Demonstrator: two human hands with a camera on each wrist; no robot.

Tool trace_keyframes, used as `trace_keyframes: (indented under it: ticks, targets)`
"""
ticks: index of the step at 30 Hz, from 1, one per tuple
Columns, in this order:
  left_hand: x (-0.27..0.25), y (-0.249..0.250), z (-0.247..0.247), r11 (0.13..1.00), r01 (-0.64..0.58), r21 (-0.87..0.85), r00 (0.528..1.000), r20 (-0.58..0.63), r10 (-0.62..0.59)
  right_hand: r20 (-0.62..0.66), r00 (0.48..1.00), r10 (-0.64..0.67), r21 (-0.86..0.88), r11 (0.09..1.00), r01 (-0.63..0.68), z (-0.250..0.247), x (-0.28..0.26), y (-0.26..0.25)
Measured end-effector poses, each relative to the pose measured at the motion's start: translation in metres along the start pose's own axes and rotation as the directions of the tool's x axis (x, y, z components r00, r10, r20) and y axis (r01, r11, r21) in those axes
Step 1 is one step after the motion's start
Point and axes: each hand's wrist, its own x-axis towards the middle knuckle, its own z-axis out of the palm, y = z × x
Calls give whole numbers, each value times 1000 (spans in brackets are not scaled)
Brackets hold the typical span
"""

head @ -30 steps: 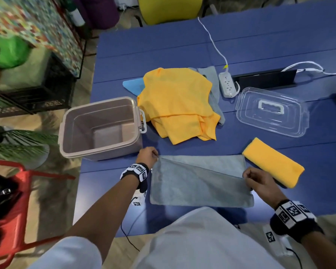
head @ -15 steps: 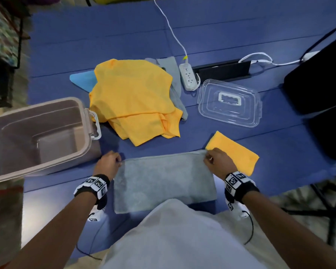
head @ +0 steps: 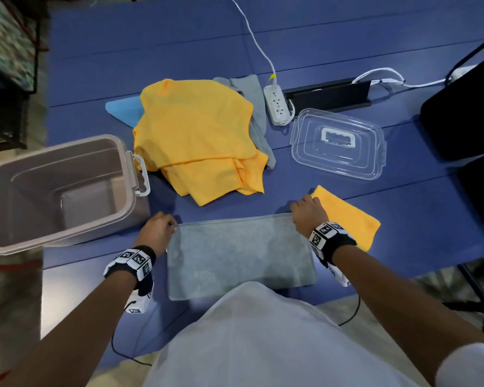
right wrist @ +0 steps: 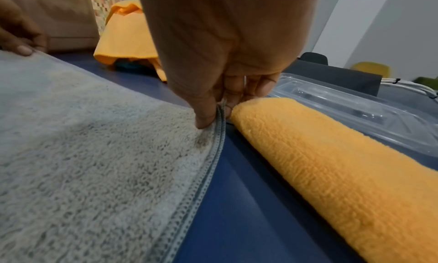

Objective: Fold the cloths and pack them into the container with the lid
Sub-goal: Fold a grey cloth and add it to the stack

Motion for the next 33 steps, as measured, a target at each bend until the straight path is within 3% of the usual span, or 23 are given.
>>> trace_keyframes:
  ticks: [3, 5, 8, 13, 18, 20, 24, 27, 29, 31, 33]
  targets:
    - [-8, -9, -2, 982, 11, -188, 997, -79, -26, -46, 999, -14, 217, 976, 24, -3, -1, 14]
    - [-13, -14, -5, 935, 57, -350, 995, -55, -81, -83, 995, 55, 554, 833, 1, -7, -7, 27]
    - [-23, -16, -14, 897, 74, -435, 995, -32, -98, -121, 974, 191, 777, 629, -27, -15, -22, 39]
    - [-50, -6, -28, 948, -60, -313, 993, -114, 25, -109, 975, 194, 790, 613, -33, -13, -42, 43]
    - [-72, 3, -42, 870, -60, -490, 987, -157, -20, -214, 948, 238, 825, 563, 45, -19, -62, 45]
    - [-82, 2, -52, 831, -56, -554, 993, -118, -12, -213, 951, 223, 865, 495, 78, -27, -74, 48]
    - [-110, 0, -74, 781, -36, -623, 999, -39, 15, -137, 989, 61, 917, 386, 103, -46, -97, 59]
    - [-131, 8, -89, 707, -53, -706, 998, -62, 13, -146, 989, -35, 977, 154, 150, -67, -115, 63]
    - [-138, 9, -95, 658, -58, -751, 997, -71, 7, -163, 986, -32, 983, 77, 165, -73, -117, 65]
    - [-132, 7, -93, 678, -35, -735, 998, -58, -12, -156, 987, 35, 978, 144, 149, -70, -106, 60]
    - [-113, 0, -76, 766, -13, -643, 995, -87, -56, -169, 976, 137, 937, 331, 116, -56, -86, 46]
